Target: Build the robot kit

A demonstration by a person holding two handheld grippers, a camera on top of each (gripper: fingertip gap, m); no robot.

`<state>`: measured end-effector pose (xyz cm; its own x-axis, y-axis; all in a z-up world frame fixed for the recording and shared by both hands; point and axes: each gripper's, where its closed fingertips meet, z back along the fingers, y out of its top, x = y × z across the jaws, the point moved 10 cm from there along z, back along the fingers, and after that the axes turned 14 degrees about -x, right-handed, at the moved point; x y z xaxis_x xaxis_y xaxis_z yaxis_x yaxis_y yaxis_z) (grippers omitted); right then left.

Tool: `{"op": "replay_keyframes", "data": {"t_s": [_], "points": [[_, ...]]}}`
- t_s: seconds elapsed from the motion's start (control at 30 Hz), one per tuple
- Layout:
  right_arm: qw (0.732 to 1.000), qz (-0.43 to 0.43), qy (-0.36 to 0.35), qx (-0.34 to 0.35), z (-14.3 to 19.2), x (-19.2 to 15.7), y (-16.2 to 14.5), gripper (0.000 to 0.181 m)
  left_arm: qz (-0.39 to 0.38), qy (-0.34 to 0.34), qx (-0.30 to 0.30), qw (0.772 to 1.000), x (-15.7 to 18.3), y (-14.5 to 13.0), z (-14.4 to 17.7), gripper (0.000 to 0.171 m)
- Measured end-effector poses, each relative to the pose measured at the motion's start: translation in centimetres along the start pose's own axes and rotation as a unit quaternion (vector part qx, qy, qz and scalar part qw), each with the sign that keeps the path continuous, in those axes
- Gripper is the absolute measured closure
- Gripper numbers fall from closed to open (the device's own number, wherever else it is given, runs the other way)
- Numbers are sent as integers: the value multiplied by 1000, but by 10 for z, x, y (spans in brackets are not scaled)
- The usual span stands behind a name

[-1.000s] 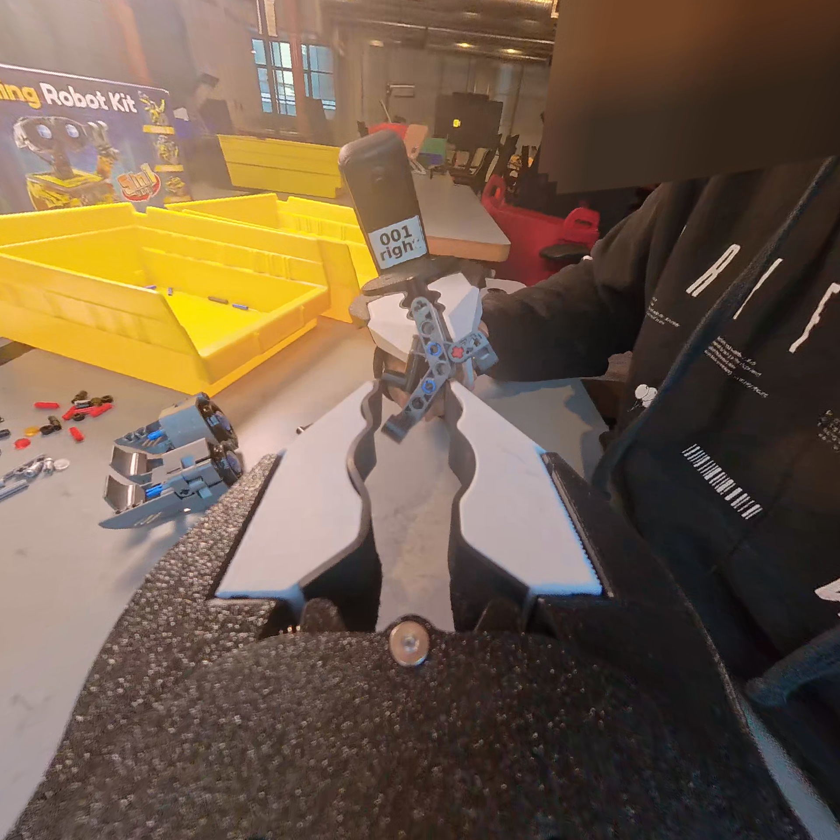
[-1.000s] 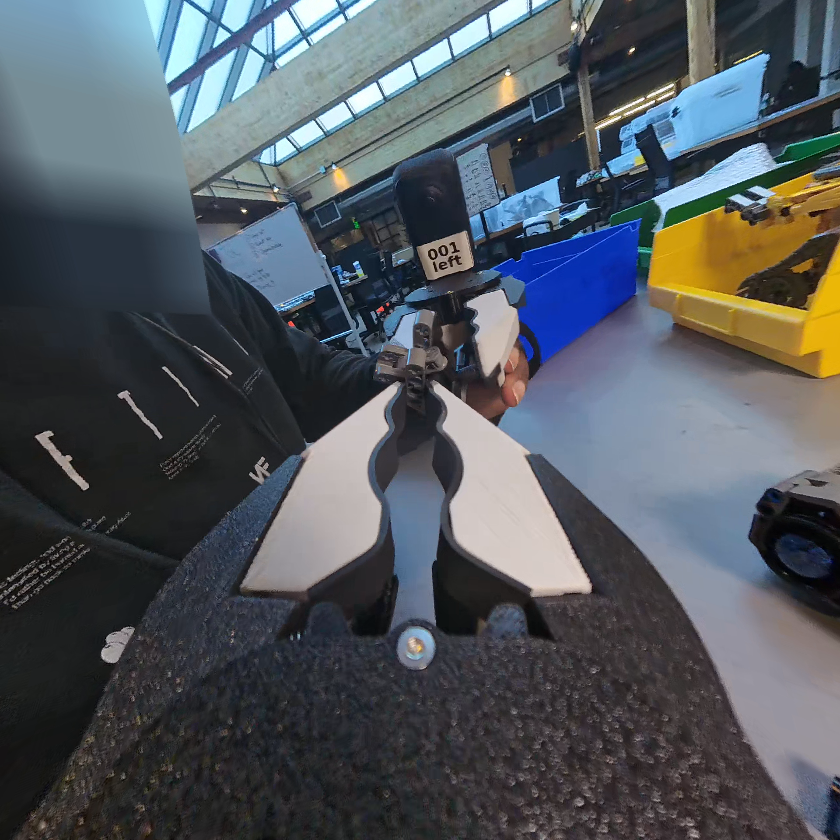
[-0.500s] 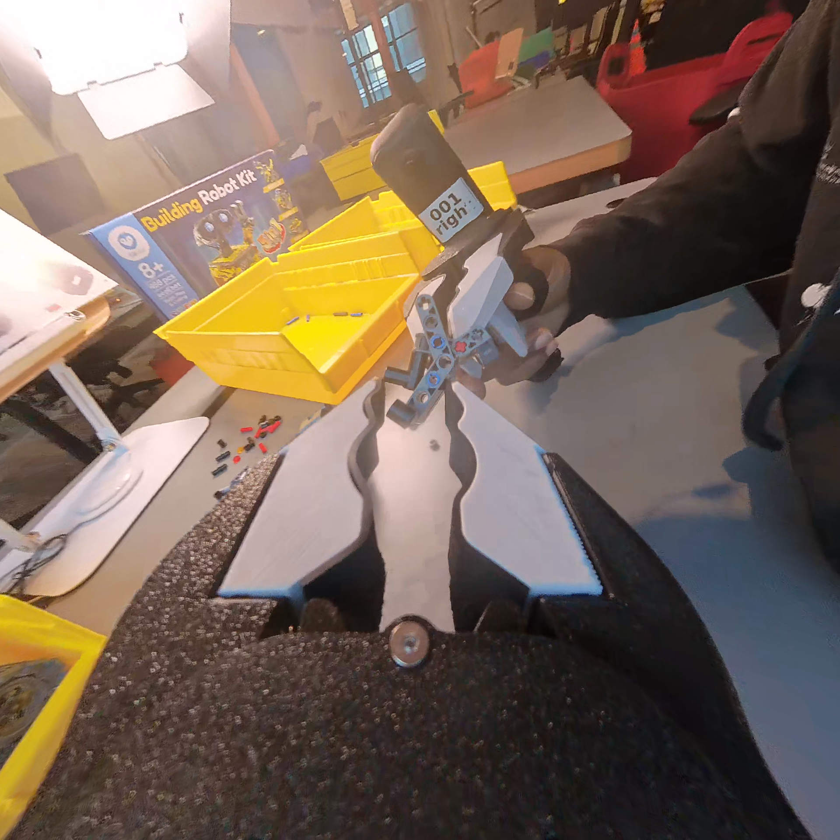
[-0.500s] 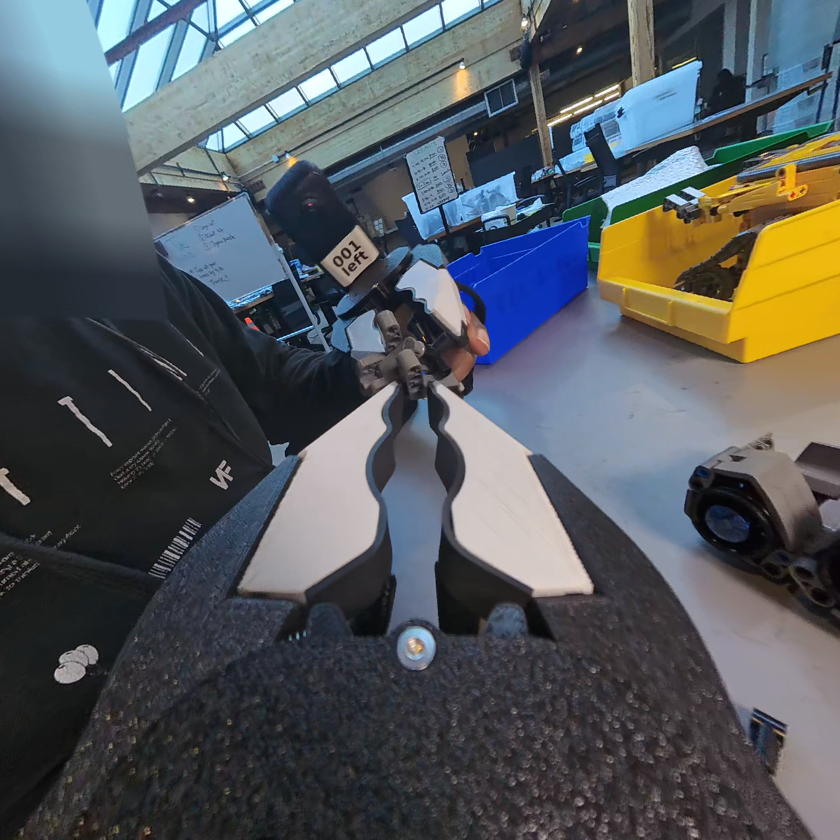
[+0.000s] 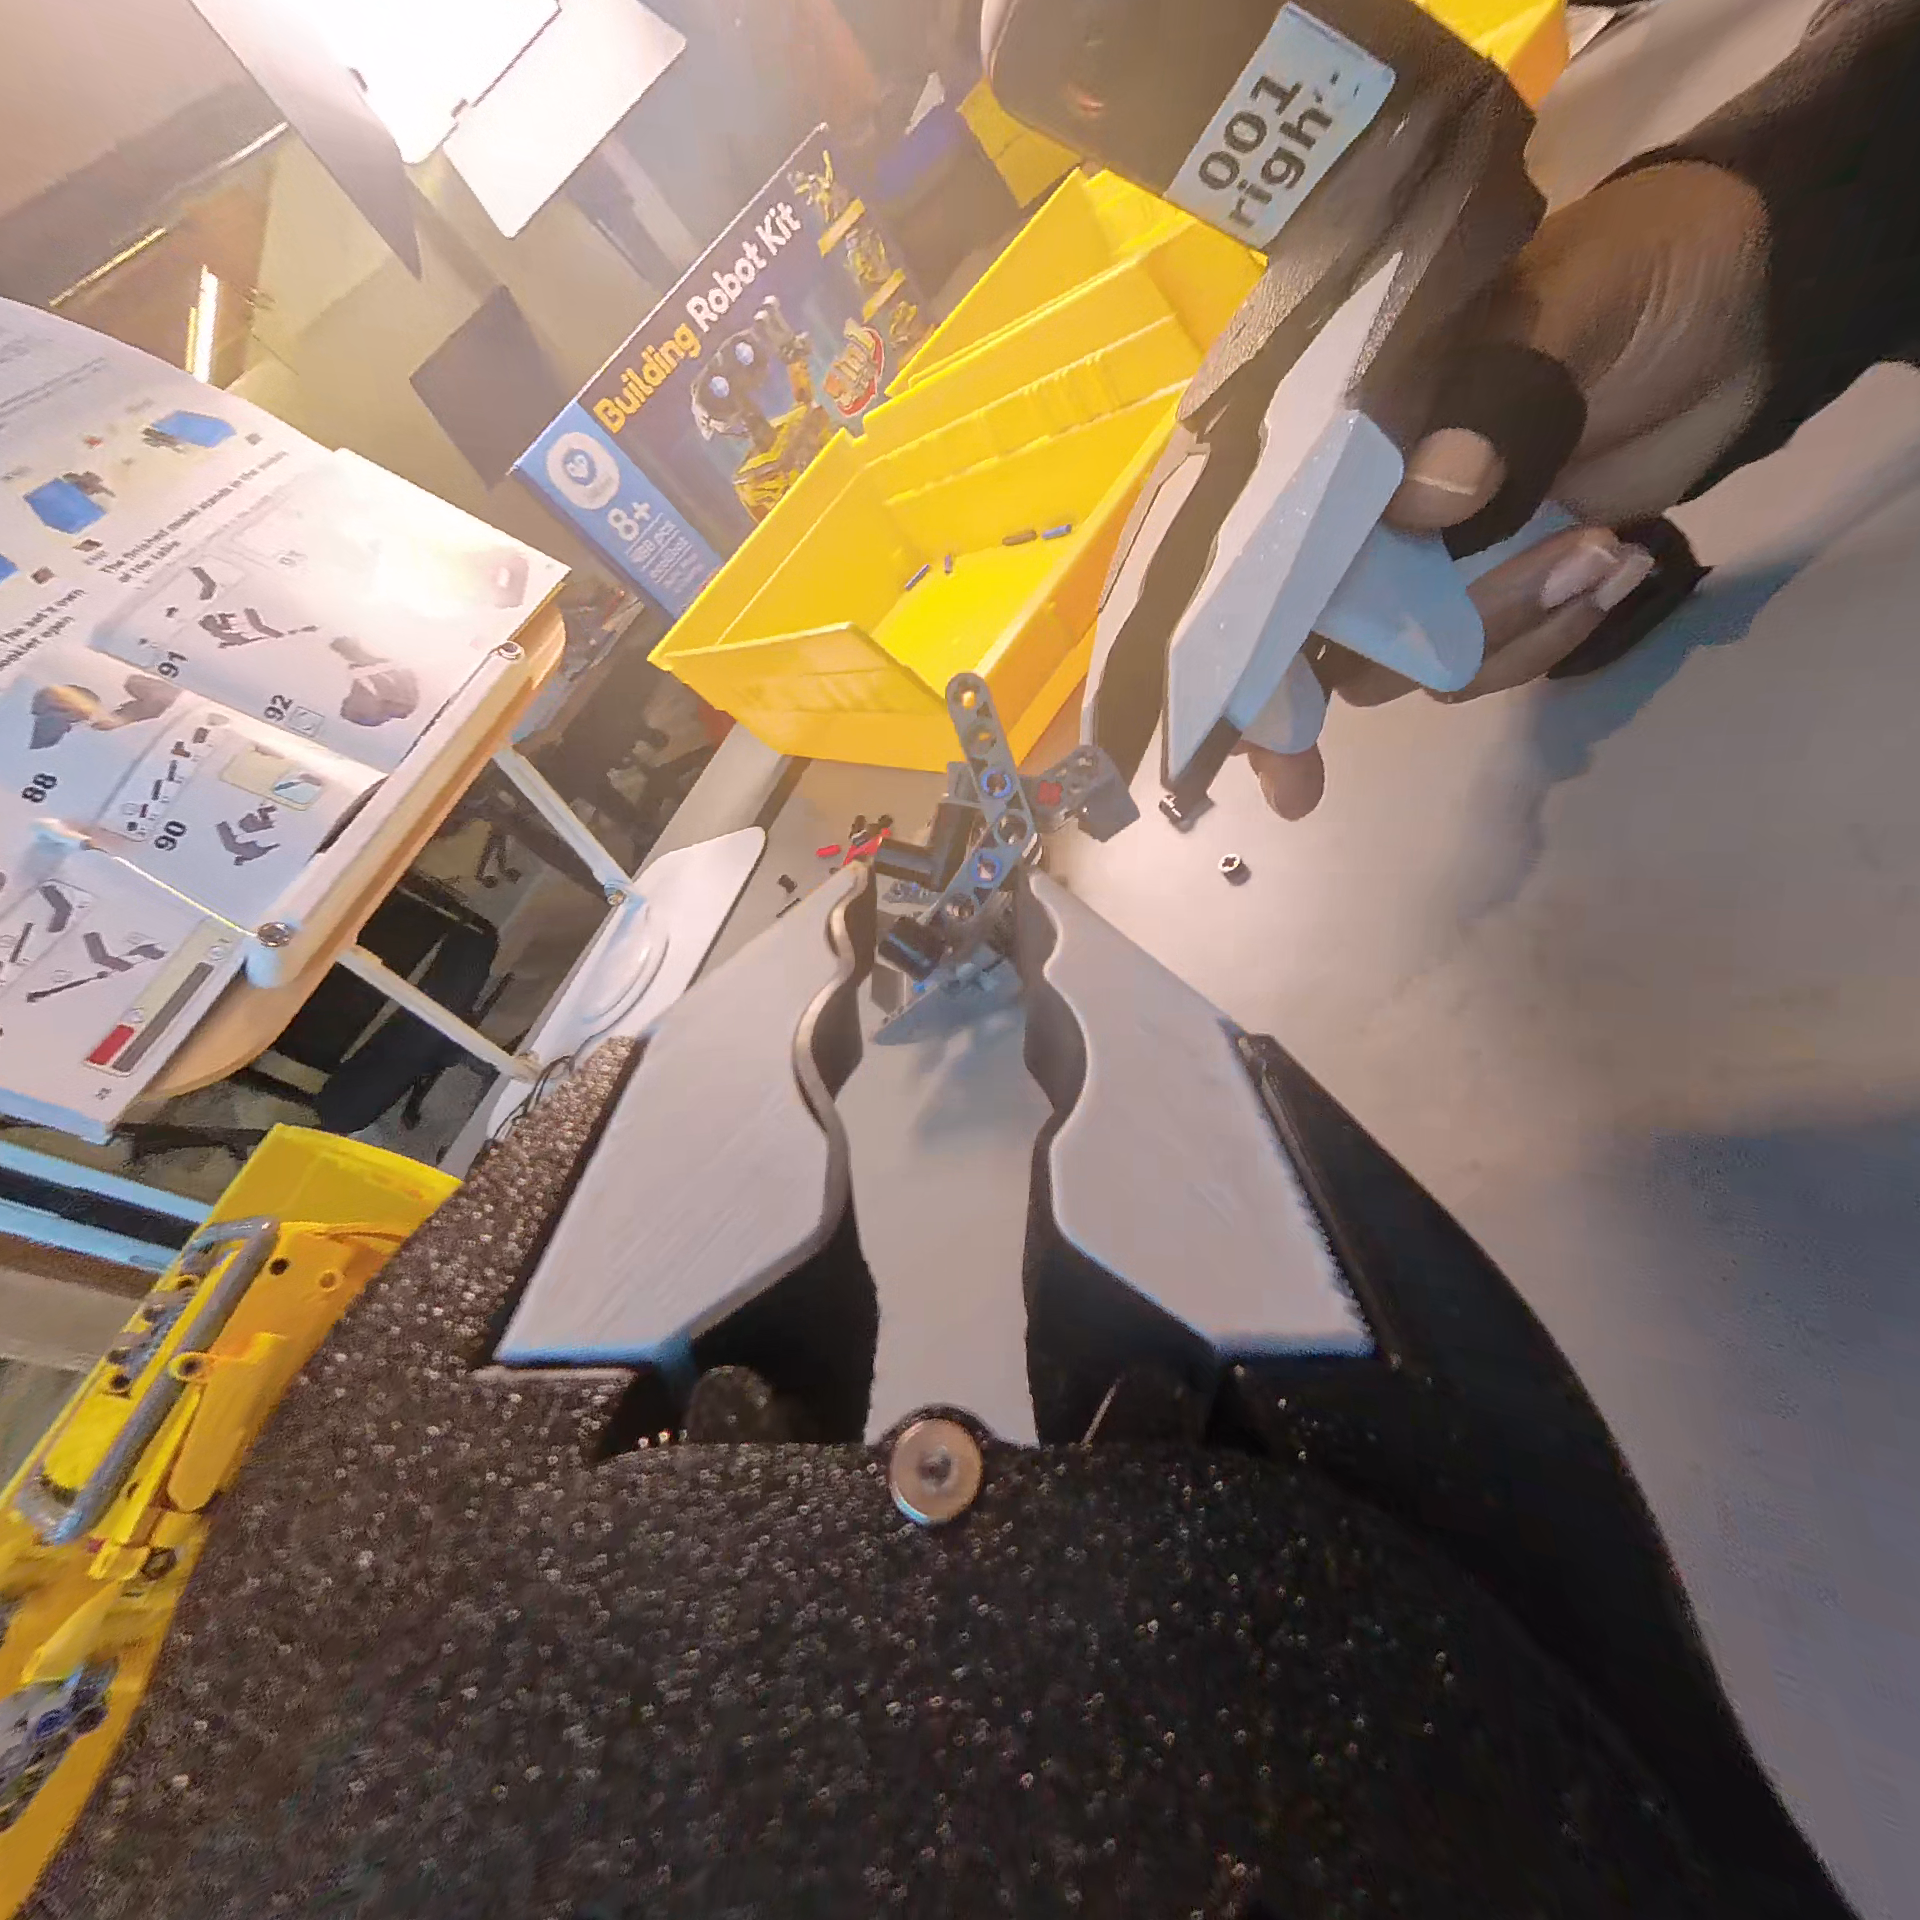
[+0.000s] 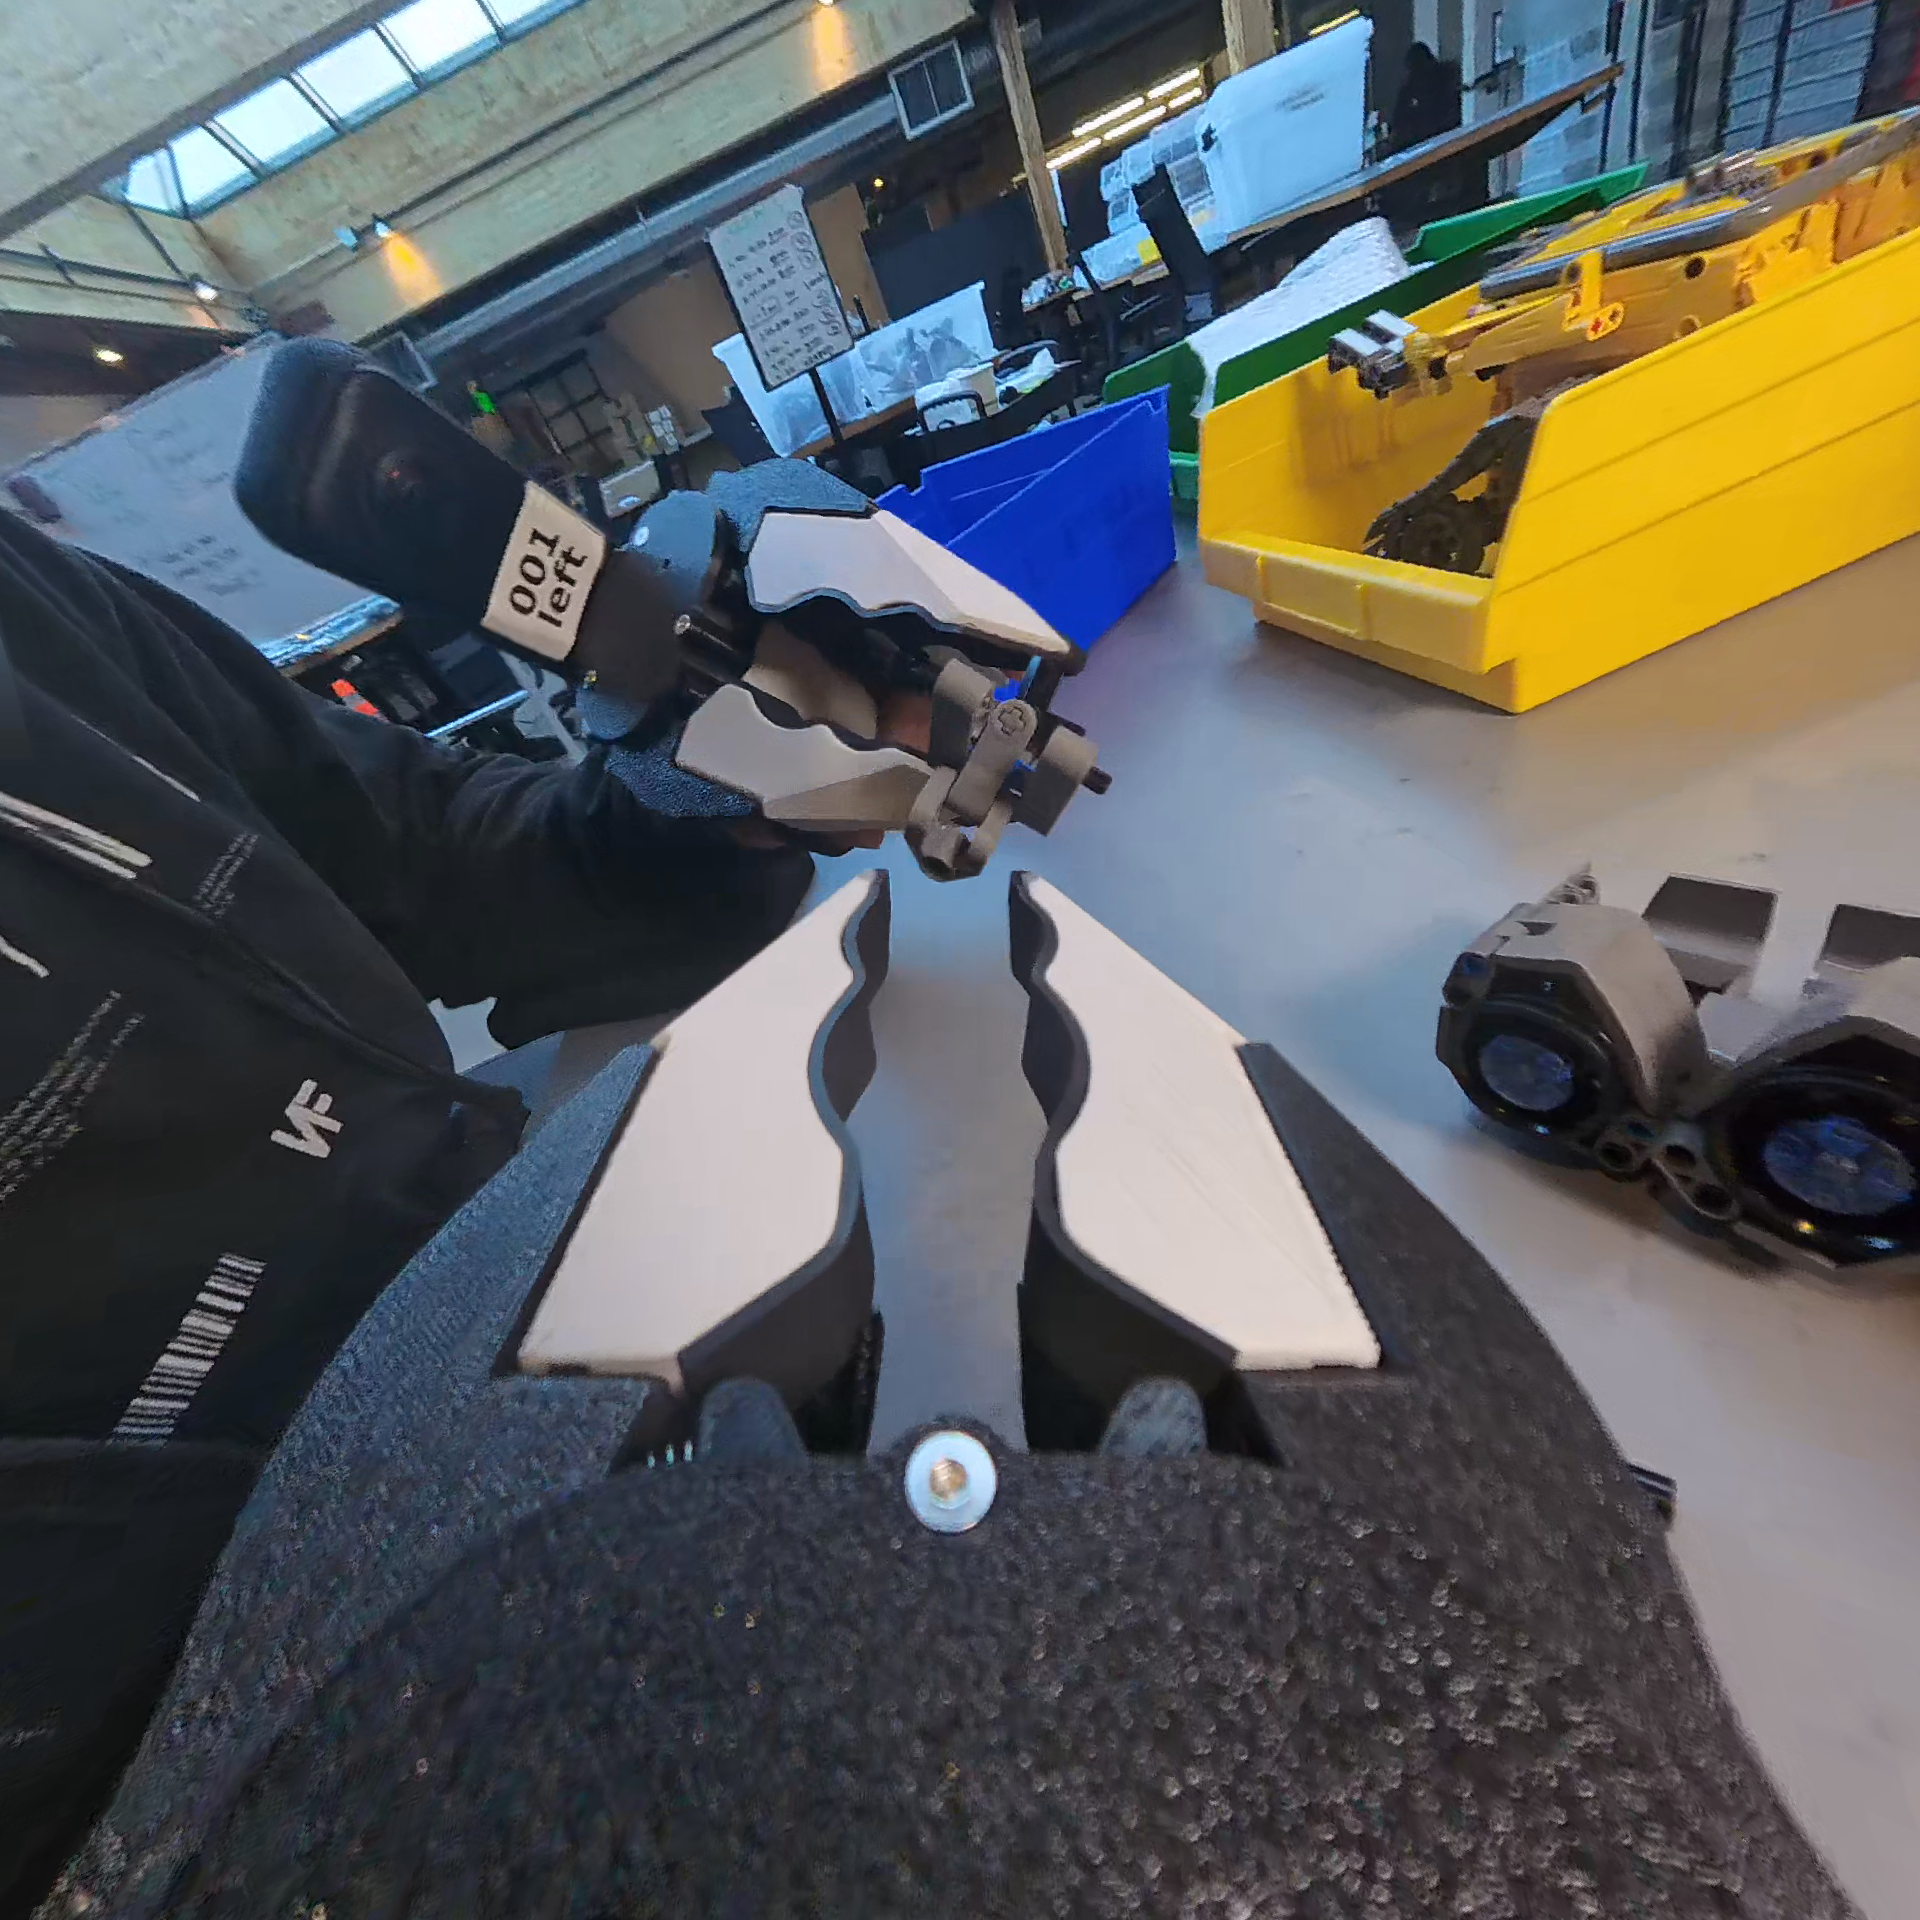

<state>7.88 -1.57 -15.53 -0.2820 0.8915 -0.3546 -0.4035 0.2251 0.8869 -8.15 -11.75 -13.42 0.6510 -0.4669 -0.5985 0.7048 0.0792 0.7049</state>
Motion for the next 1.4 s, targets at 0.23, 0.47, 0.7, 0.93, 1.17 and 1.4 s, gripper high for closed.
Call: {"op": "replay_keyframes", "data": {"t_s": [0.23, 0.47, 0.7, 0.93, 1.17, 1.4], "points": [[999, -12, -36, -1, -8, -2, -1, 165, -41, 40, -20, 998, 10, 4, -5, 147], [991, 66, -113, -19, 4, -1, 4, 166, 94, -118, -23, 988, 4, -11, -15, 147], [932, 274, -227, -72, 5, -19, 5, 166, 175, -201, 20, 964, -6, -17, -15, 135], [890, 373, -246, -88, -3, -32, -1, 167, 134, -192, 34, 972, -1, -12, -11, 133], [909, 356, -195, -97, -2, -29, -5, 167, 129, -222, 60, 965, -8, -10, -1, 115], [936, 319, -98, -116, -1, -26, -9, 166, 124, -310, 69, 940, 3, -7, 2, 115]]}}
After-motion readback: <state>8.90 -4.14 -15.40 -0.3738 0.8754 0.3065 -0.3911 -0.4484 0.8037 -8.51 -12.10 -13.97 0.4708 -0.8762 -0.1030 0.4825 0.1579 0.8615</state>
